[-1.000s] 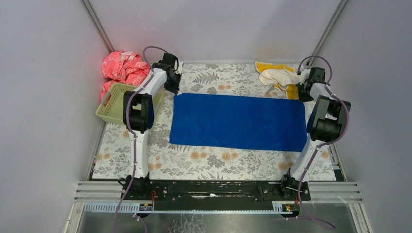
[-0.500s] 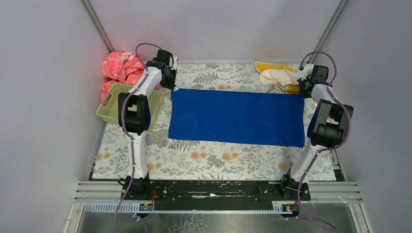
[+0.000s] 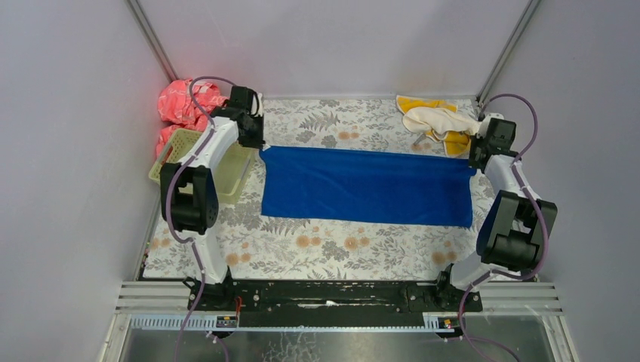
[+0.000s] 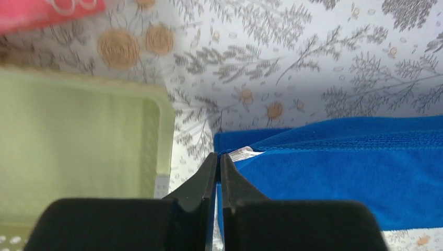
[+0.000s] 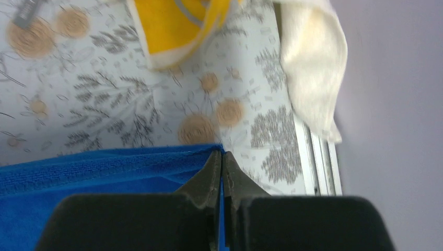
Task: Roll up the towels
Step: Fold the towel at the center of the board.
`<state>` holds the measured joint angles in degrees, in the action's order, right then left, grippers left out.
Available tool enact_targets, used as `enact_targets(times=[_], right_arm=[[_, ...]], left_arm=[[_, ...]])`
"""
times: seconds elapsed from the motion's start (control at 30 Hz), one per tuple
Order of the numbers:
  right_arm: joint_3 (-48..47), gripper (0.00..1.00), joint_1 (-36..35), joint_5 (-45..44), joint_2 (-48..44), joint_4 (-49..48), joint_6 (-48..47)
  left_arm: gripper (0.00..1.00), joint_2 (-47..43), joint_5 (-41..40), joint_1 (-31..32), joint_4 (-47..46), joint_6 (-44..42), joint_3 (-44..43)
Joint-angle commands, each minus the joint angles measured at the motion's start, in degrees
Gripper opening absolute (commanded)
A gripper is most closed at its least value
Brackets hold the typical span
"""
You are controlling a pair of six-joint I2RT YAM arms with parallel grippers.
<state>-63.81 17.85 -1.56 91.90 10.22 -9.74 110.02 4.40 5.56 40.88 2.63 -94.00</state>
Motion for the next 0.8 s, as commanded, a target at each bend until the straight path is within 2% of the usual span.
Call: enact_targets(times=[0.0, 0.23, 0.57, 0.77], right_arm=[[4.4, 0.0, 0.4, -9.8, -6.7, -0.6, 5.2], [9.4, 0.0, 0.5, -15.7, -12.7, -0.4, 6.4], [17.1, 0.0, 0.6, -17.7, -18.0, -0.6, 8.0], [22.6, 0.0, 0.5, -18.3, -20.9, -2.5, 7.0]], left_arm=[[0.0, -4.9, -3.2, -0.9, -2.7, 5.4, 6.4], [0.0, -10.3, -4.5, -0.8, -3.9, 9.4, 16.3], [0.0, -16.5, -8.0, -0.5, -5.4, 14.5, 26.3], [0.0, -17.1, -6.0, 0.0, -5.9, 15.4, 30.3]])
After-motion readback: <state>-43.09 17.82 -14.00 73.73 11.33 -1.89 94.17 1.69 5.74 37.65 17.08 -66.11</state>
